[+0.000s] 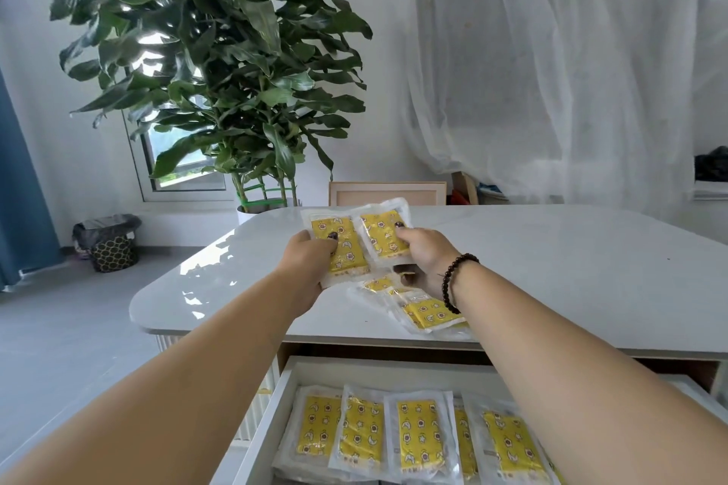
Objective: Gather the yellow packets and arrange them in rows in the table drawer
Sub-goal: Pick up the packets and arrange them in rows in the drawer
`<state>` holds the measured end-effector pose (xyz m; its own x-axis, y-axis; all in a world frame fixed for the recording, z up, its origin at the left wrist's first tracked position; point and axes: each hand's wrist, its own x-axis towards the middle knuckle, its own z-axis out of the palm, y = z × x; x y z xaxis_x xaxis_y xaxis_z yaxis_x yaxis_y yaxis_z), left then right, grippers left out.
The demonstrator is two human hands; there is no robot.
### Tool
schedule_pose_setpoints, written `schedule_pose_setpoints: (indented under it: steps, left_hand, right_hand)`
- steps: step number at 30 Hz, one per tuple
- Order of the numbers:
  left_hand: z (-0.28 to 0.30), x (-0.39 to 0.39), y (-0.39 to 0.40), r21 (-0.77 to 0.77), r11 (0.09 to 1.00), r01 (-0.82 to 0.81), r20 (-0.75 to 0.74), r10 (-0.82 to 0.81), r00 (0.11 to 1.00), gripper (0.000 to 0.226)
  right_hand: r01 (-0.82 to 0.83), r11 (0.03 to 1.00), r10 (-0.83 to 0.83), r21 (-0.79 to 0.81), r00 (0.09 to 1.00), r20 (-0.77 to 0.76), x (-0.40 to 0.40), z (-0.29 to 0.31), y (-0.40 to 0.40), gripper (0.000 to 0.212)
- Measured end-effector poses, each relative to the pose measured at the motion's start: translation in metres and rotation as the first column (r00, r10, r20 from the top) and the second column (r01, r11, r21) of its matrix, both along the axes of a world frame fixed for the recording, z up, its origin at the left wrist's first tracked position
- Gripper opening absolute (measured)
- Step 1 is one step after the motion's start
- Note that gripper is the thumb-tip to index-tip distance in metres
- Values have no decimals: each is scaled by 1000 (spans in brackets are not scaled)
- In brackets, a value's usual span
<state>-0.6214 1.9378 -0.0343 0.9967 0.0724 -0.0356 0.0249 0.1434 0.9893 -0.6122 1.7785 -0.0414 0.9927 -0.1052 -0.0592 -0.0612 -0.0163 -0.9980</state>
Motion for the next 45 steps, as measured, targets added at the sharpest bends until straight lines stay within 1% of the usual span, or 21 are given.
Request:
schedule_pose_setpoints:
  steps: [2, 3, 4, 7, 10, 12, 14, 17, 20, 22, 23, 24, 26, 28, 29, 31, 33, 35, 37, 40, 45]
  left_hand:
    - [0, 1, 0, 4, 1000, -12, 2, 12, 1000, 13]
    - [1, 0, -1, 0, 1000, -8, 1, 8, 1000, 12]
    - [1, 0, -3, -5, 1000, 7, 4, -7, 1000, 11]
    - [0, -2, -7, -27, 997, 74, 28, -73, 997, 17]
    - [-2, -4, -7, -21, 996, 88, 41, -87, 995, 19]
    - [-3, -3, -6, -14, 994, 104, 44, -103, 994, 21]
    - [-4, -5, -6, 3, 995, 103, 49, -103, 993, 20]
    - [-3, -1, -3, 17, 998, 55, 39, -55, 998, 15]
    - [-2, 4, 3, 50, 999, -10, 9, 10, 1000, 18]
    - [-5, 7, 5, 48, 998, -45, -21, 46, 999, 21]
    - [-6, 7, 5, 47, 997, -60, -37, 62, 997, 21]
    - [-6, 7, 5, 53, 996, -73, -52, 76, 996, 22]
    - [-8, 8, 4, 46, 995, -84, -68, 87, 994, 36]
    - [-9, 10, 3, 20, 996, -88, -63, 89, 994, 65]
    - [-9, 10, 2, 14, 997, -82, -54, 83, 995, 74]
    - [-9, 9, 1, 13, 997, -74, -34, 74, 997, 75]
    - [-10, 8, -1, 6, 998, -69, -27, 69, 997, 67]
    - [-10, 7, -3, 3, 998, -59, -32, 59, 998, 56]
    - [-11, 4, -6, 7, 999, -45, -33, 46, 998, 43]
    - [-11, 0, -13, 9, 999, -41, -52, 42, 998, 28]
    - [-6, -6, -19, -19, 1000, 14, -63, -15, 998, 17]
  right_hand:
    - [-14, 995, 9, 98, 999, 47, -1, 1, 0, 13]
    - [-38, 997, 34, 72, 997, 64, -2, 1, 1, 10]
    - [-50, 999, 51, -5, 996, 71, -2, 1, 3, 6]
    - [-29, 962, 52, -272, 996, 76, -4, 0, 8, 25]
    - [65, 927, -21, -370, 992, 123, -7, 2, 10, 40]
    - [81, 907, -19, -413, 988, 154, -9, 3, 10, 46]
    - [66, 903, 1, -424, 988, 156, -11, 6, 10, 43]
    - [55, 915, 1, -399, 990, 140, -16, 19, -1, 27]
    - [161, 909, -106, -385, 981, 160, -15, 29, -34, 22]
    - [268, 823, -216, -501, 963, 160, -10, 22, -64, 23]
    - [284, 749, -253, -599, 958, 138, -8, 16, -79, 29]
    - [256, 673, -274, -693, 958, 87, -8, 8, -92, 35]
    - [111, 595, -284, -796, 956, -79, -12, -8, -108, 51]
    - [-70, 555, -260, -829, 932, -253, -18, -20, -113, 81]
    - [-150, 516, -237, -843, 921, -309, -19, -24, -113, 93]
    - [-227, 415, -202, -881, 921, -333, -18, -30, -109, 103]
    - [-245, 332, -178, -911, 932, -315, -18, -32, -102, 94]
    - [-260, 267, -175, -928, 934, -312, -19, -33, -95, 73]
    - [-250, 165, -209, -954, 936, -282, -20, -38, -89, 59]
    - [-185, 10, -238, -983, 954, -182, -19, -48, -84, 45]
    - [-128, -250, -147, -960, 985, -93, -18, -48, -81, 35]
